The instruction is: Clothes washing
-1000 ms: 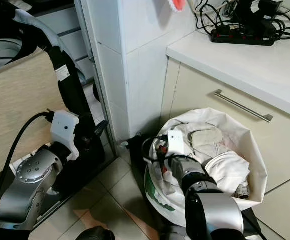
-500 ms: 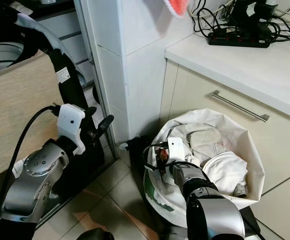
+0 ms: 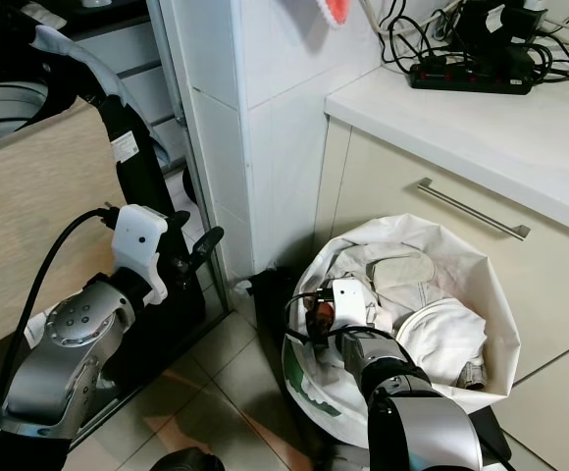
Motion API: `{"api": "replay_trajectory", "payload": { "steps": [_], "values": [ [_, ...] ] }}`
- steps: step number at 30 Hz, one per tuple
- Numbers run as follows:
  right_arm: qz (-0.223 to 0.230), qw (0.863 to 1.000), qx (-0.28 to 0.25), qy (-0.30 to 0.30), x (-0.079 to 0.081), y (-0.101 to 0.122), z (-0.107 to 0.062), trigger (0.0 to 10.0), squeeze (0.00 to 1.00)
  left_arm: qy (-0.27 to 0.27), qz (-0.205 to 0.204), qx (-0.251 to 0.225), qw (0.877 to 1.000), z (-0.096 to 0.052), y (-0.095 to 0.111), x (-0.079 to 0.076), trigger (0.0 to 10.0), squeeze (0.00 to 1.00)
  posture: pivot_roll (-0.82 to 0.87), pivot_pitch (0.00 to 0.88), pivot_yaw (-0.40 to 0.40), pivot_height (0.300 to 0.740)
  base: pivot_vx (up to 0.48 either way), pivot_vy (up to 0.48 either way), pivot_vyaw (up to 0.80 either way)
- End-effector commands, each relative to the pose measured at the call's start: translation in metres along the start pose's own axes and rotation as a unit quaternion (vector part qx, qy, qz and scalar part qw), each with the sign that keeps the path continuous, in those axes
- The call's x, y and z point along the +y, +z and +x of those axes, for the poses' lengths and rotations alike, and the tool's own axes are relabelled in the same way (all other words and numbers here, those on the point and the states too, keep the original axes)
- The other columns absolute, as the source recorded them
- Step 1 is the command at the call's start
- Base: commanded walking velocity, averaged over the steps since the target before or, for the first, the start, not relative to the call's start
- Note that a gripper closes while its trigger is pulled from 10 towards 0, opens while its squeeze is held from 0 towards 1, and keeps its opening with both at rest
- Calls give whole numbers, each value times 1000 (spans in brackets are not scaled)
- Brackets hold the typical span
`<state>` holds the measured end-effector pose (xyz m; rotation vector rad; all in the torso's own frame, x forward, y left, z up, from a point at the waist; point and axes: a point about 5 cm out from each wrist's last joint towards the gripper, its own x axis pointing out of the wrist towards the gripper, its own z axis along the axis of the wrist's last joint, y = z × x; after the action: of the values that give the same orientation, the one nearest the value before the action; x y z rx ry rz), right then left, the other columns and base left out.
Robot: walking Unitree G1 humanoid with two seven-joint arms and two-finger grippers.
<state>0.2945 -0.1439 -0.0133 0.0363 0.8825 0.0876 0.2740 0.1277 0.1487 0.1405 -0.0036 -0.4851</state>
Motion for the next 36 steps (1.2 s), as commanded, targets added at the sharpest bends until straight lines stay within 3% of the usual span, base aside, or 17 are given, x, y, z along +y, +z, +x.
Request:
{"api": "replay_trajectory", "payload": {
  "steps": [1,5,6,7,31,36],
  "values": [
    [0,1000,19,-3,0,-11,1,10000,0,-3,3,3,1000,-4,1,0,10000,0,86,48,24,724,0,0,0],
    [2,1000,28,-3,2,-18,1,10000,0,-2,3,4,1000,-6,1,0,10000,0,93,47,27,724,0,0,0],
    [2,1000,29,-3,3,-19,1,2980,0,-2,4,4,1000,-6,1,0,10000,0,93,47,27,724,0,0,0],
    [4,1000,28,1,4,-20,1,0,0,-3,4,4,1000,-5,2,-1,10000,0,91,46,28,724,0,0,0],
    [44,999,8,5,13,-22,2,0,0,-20,8,6,1000,-2,7,-3,10000,0,91,73,57,724,0,0,0],
    [54,997,-54,9,14,8,1,0,0,-23,8,5,1000,2,7,-4,10000,0,73,61,52,724,0,0,0]
  ]
}}
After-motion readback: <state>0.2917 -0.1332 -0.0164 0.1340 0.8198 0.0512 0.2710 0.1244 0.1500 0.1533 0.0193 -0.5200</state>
